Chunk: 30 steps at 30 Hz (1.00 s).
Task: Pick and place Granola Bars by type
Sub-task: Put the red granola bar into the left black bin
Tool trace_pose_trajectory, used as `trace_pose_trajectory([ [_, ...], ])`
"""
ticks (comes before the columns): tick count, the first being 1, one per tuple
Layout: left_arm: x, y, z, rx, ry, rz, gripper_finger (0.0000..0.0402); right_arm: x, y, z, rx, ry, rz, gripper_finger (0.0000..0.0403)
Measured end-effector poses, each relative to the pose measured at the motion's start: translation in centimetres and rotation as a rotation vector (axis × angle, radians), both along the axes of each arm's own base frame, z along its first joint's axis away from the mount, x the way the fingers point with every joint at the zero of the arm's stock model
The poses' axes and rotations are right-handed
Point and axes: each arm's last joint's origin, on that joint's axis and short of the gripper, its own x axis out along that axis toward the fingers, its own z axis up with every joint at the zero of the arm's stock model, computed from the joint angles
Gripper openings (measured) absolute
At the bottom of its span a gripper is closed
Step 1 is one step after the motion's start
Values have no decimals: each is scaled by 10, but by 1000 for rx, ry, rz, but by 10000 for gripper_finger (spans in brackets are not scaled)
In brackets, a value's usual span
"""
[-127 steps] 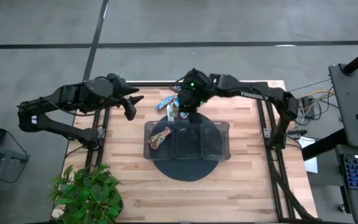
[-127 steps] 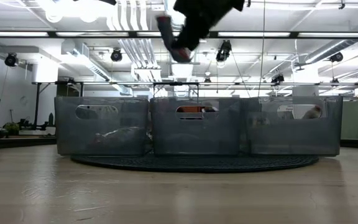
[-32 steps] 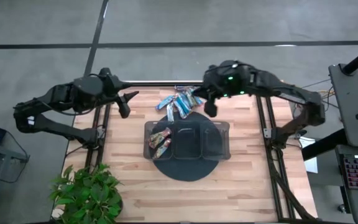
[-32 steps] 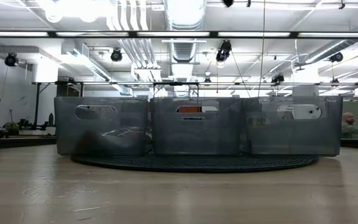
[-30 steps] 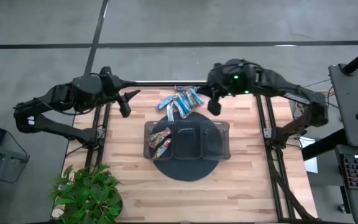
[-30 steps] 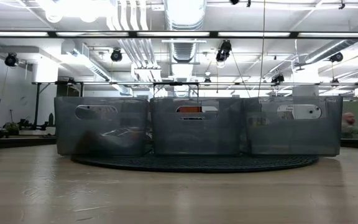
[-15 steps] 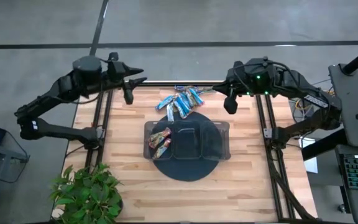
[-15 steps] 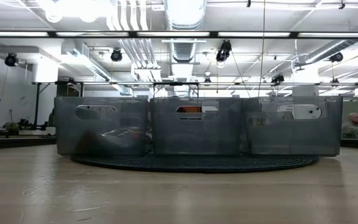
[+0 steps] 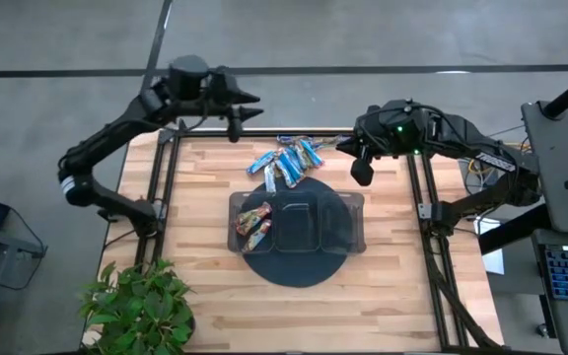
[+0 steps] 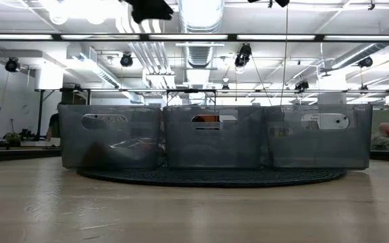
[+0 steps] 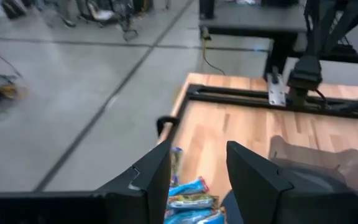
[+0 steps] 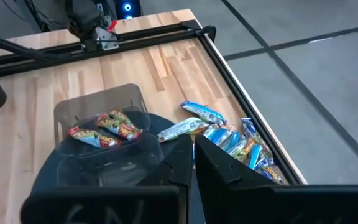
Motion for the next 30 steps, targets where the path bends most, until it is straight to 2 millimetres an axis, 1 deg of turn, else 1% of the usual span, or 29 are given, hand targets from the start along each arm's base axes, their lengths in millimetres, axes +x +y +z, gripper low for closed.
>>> trace_pose_trajectory([
  [5,25,17,-24,-84,44,2,138,-6,1,3,-1,-10,-1,9],
  [10,44,34,-49,-180,98,121,138,-15,3,5,2,-1,-2,9],
  [15,52,46,-64,-209,133,320,138,-22,5,6,6,14,-4,9],
  [21,63,56,-82,-236,173,441,138,-24,5,5,8,34,-3,9],
  [26,74,64,-107,-289,216,477,138,-24,5,5,4,35,1,9],
  [30,84,70,-127,-340,211,477,138,-24,5,5,-2,37,5,9],
])
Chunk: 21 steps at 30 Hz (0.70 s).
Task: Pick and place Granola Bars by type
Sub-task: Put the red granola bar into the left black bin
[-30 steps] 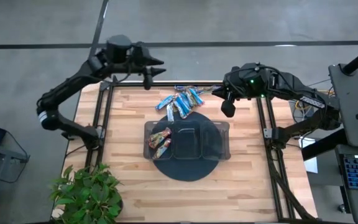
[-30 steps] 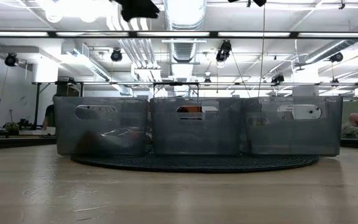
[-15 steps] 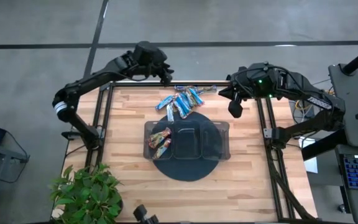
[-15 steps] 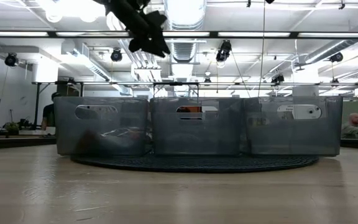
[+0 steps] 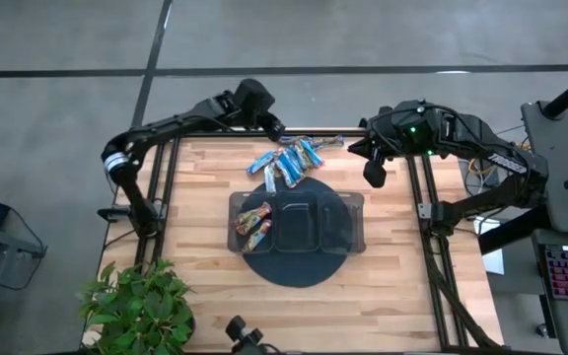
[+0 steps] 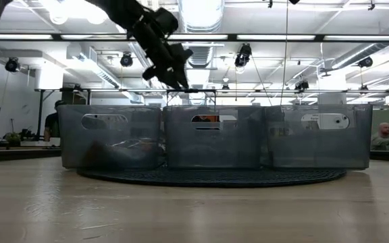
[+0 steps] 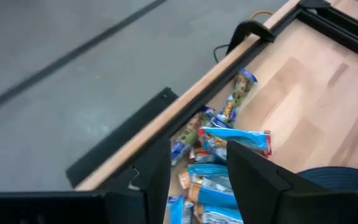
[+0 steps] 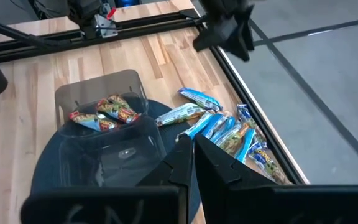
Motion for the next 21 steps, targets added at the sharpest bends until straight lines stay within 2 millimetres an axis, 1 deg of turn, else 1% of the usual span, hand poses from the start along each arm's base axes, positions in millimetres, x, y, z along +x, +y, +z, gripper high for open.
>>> trace_pose_trajectory([
  [9,24,13,-40,-157,-52,18,138,-2,0,-2,-2,31,7,9],
  [16,40,19,-60,-308,-166,-1,138,-4,1,-4,11,58,3,9],
  [21,43,22,-75,-390,-171,73,138,-7,2,-3,9,52,3,9],
])
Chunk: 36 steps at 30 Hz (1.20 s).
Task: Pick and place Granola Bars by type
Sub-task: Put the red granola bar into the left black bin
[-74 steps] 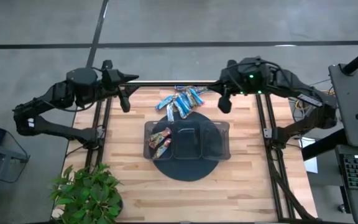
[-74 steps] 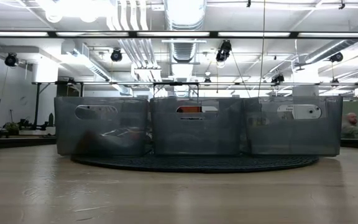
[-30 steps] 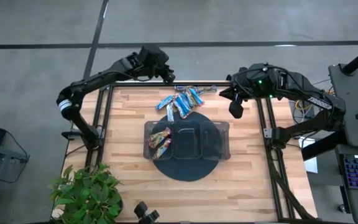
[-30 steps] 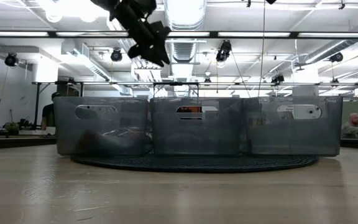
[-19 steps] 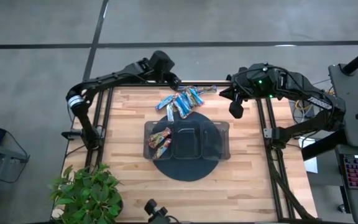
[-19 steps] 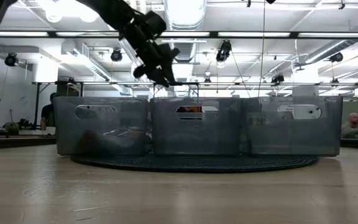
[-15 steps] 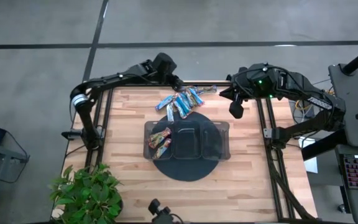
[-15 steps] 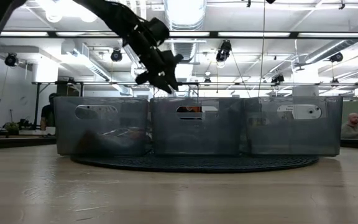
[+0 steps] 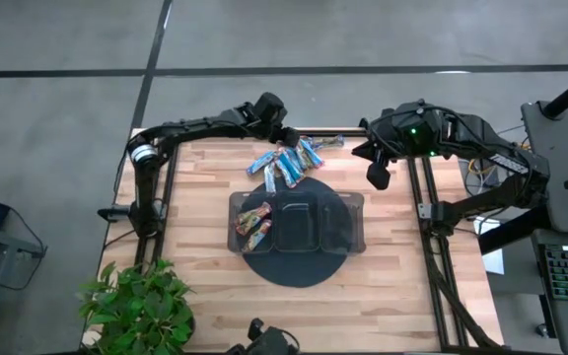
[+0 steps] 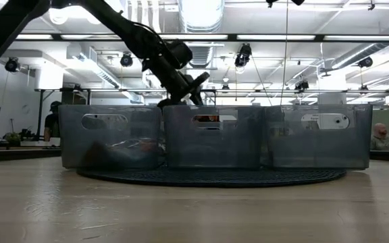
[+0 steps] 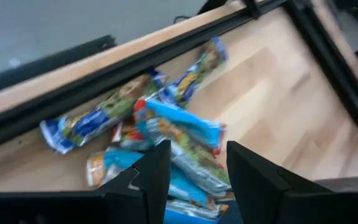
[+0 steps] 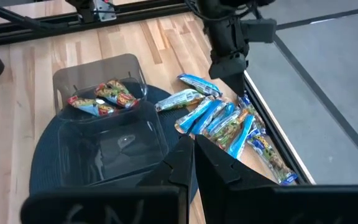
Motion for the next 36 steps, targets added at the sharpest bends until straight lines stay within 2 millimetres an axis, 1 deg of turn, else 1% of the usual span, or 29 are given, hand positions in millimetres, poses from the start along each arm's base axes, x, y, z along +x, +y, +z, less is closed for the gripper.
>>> trace_pose_trajectory([
  [6,-3,2,-17,-23,64,56,138,-4,1,2,1,-6,-2,9],
  [9,-4,1,-22,-42,75,65,138,-6,1,3,7,-13,-7,9],
  [18,-8,3,-25,-78,85,61,140,-7,2,3,10,-19,-11,8],
  [21,-10,6,-25,-102,69,69,155,-7,2,3,11,-20,-12,8],
  [29,-12,9,-25,-123,58,82,227,-7,2,3,14,-21,-15,9],
  [32,-12,9,-25,-136,45,98,239,-7,2,3,19,-23,-20,8],
  [36,-11,11,-23,-111,36,127,240,-7,2,3,28,-26,-27,9],
])
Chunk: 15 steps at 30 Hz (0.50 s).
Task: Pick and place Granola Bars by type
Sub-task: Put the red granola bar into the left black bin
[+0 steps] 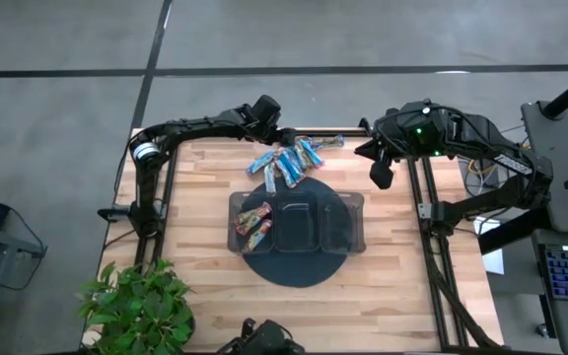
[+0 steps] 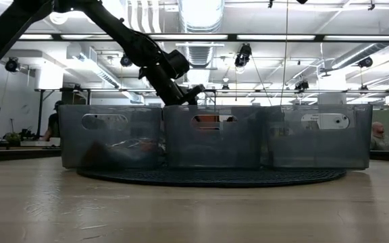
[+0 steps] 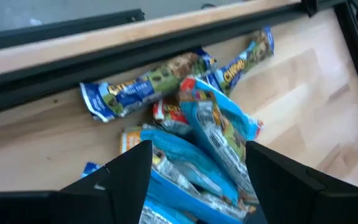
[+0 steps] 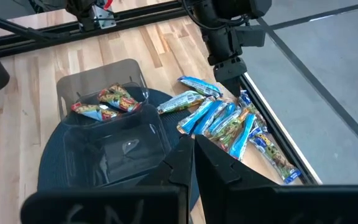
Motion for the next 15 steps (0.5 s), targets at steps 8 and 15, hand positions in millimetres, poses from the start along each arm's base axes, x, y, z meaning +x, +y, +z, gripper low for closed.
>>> trace_pose_trajectory([
  [8,-2,2,-1,27,19,33,239,0,0,0,8,-3,-7,8],
  [15,7,3,-14,100,-24,-50,239,0,0,0,7,-4,-7,8],
])
